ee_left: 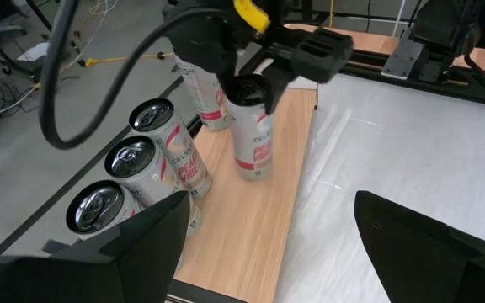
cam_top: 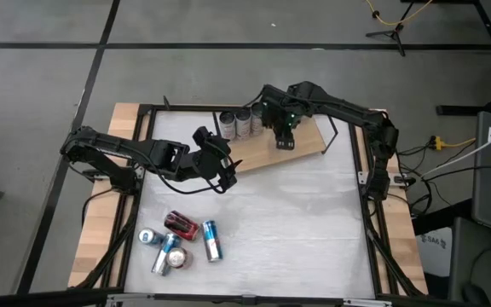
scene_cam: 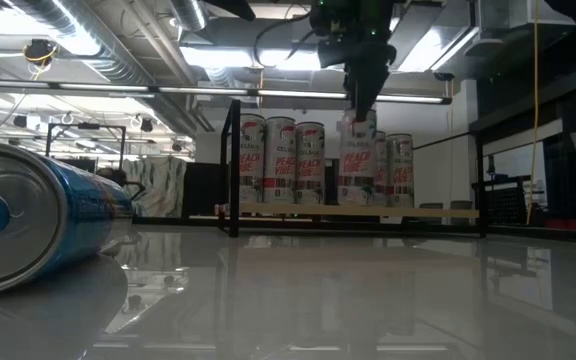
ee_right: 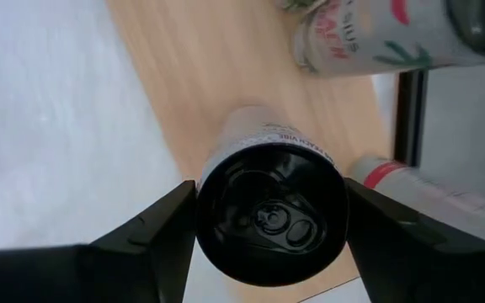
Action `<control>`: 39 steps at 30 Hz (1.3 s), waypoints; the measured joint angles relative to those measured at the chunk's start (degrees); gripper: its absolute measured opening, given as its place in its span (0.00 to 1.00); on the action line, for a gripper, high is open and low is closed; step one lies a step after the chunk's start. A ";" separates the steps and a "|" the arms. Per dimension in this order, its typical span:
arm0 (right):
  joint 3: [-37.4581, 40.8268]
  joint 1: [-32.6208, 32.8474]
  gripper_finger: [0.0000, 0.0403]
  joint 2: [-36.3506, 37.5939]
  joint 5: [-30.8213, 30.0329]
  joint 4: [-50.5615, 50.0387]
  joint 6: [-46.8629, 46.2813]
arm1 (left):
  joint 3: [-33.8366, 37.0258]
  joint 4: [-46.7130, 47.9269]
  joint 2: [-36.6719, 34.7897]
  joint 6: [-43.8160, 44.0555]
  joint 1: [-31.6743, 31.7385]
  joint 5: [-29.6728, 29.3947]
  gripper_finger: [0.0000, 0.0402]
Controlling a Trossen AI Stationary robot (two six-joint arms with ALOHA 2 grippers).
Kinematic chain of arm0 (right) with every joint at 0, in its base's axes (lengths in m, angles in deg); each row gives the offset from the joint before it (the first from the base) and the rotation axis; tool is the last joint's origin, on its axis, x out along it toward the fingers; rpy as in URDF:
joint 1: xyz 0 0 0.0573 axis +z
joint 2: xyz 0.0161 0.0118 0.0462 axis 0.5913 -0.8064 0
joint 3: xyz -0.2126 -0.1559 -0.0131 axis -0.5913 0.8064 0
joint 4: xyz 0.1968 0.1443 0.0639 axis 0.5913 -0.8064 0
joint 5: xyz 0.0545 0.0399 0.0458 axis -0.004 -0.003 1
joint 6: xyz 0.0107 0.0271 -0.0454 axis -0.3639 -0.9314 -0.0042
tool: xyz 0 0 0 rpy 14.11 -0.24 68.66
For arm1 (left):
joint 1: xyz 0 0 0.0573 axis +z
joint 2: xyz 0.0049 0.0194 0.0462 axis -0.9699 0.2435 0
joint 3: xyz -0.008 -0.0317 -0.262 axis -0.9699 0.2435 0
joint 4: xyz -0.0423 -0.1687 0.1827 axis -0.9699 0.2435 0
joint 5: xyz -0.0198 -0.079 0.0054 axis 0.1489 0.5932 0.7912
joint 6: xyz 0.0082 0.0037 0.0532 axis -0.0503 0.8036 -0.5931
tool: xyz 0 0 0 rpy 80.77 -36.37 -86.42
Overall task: Place canned beverage on shelf
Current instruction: Put the white pink soda can on the shelf aligned with the other white pink soda cans
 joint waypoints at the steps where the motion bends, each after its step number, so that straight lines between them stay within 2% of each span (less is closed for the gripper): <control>1: 0.00 -0.55 0.63 0.00 0.33 0.17 1.04 | 0.00 0.00 0.00 0.00 -0.01 -0.02 0.82; 16: 0.04 -9.48 0.63 -0.09 6.70 3.59 11.41 | 0.00 -0.02 0.00 -0.08 0.07 -0.24 0.82; 23: 0.07 -9.64 0.63 -0.09 8.09 4.52 16.86 | -0.01 -0.13 0.00 -1.90 0.58 -0.26 0.82; 39: 0.07 -9.68 0.63 -0.09 7.97 6.26 23.01 | -0.01 -0.50 0.00 -1.40 2.08 -0.24 0.82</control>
